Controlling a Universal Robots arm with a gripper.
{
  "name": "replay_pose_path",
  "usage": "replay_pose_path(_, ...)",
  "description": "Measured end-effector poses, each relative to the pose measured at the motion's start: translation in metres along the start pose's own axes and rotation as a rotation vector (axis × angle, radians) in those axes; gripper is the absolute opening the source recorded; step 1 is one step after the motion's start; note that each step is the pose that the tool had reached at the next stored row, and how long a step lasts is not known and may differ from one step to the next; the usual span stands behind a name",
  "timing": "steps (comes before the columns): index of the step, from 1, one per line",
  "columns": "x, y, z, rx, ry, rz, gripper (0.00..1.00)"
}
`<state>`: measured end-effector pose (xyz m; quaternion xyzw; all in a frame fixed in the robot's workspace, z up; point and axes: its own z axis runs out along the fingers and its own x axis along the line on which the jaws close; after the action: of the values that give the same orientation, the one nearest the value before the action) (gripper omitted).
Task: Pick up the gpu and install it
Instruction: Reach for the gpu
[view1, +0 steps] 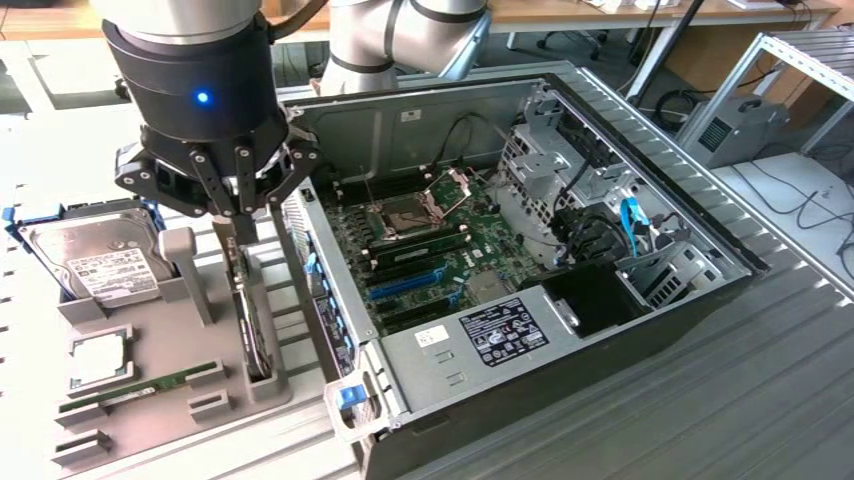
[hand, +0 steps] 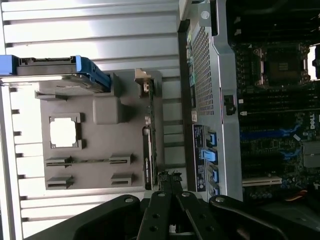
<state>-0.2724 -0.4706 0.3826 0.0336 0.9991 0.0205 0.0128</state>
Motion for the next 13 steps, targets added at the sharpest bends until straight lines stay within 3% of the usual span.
replay_pose_path(13, 0.0000, -0.0071, 0.0005, 0.0001, 0.0001, 0.000, 0.11)
